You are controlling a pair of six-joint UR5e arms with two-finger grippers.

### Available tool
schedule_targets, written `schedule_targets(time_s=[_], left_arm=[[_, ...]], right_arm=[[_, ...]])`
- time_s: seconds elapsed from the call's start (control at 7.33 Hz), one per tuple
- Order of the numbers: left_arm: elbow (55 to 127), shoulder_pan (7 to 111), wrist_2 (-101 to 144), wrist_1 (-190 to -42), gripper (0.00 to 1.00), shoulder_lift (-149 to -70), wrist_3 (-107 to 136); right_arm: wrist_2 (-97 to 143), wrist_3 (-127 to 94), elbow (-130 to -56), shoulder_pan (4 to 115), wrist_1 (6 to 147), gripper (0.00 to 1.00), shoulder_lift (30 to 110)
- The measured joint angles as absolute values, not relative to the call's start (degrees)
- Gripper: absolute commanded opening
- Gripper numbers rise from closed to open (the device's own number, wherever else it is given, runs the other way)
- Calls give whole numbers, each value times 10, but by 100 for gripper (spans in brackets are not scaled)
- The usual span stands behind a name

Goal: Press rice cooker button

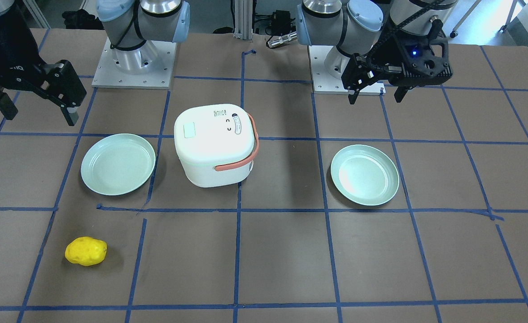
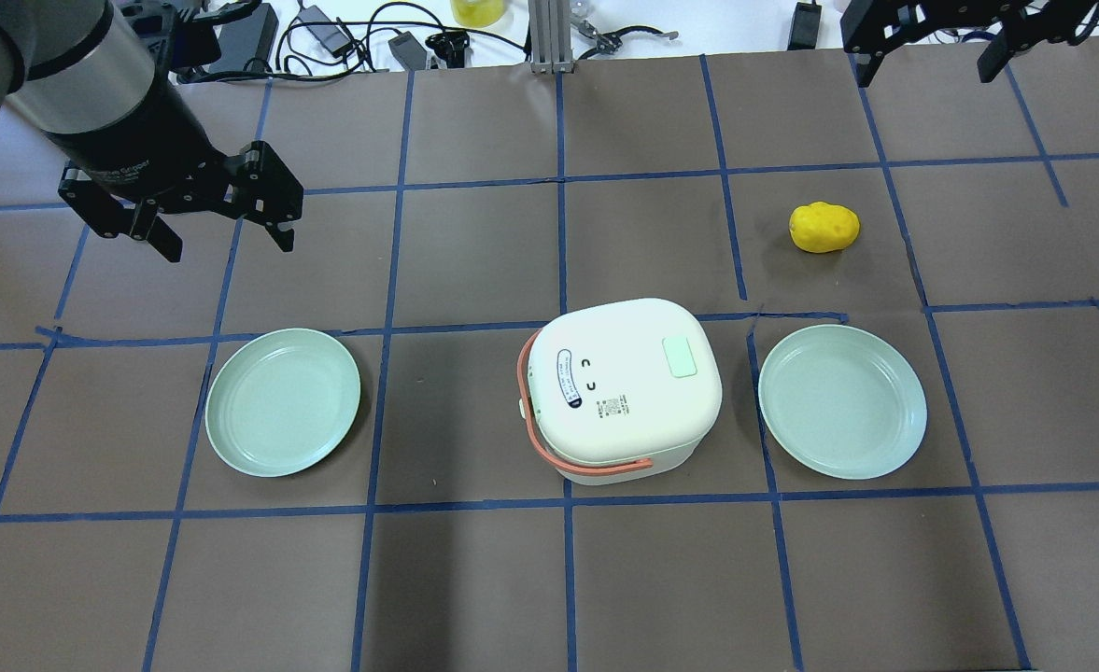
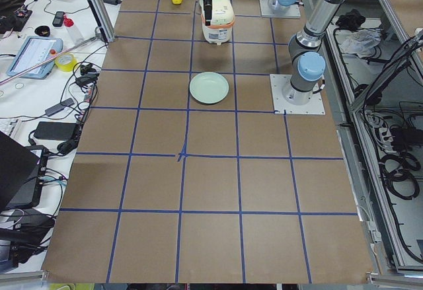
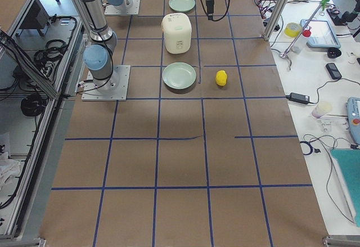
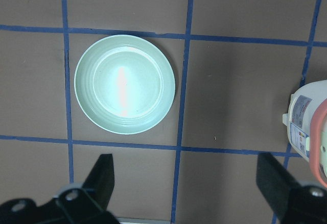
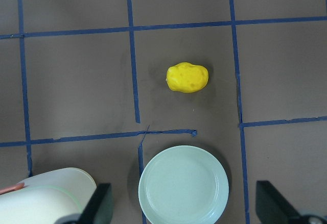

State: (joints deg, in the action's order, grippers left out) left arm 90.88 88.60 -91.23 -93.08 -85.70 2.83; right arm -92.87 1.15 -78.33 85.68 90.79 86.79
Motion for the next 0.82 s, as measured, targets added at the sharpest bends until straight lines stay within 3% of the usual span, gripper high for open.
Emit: schedule_targets(time_s=[0.82], left_arm=[[909,886,-912,-931,100,-857,28]], right_arm=[[-899,19,-789,857,910,100,869]])
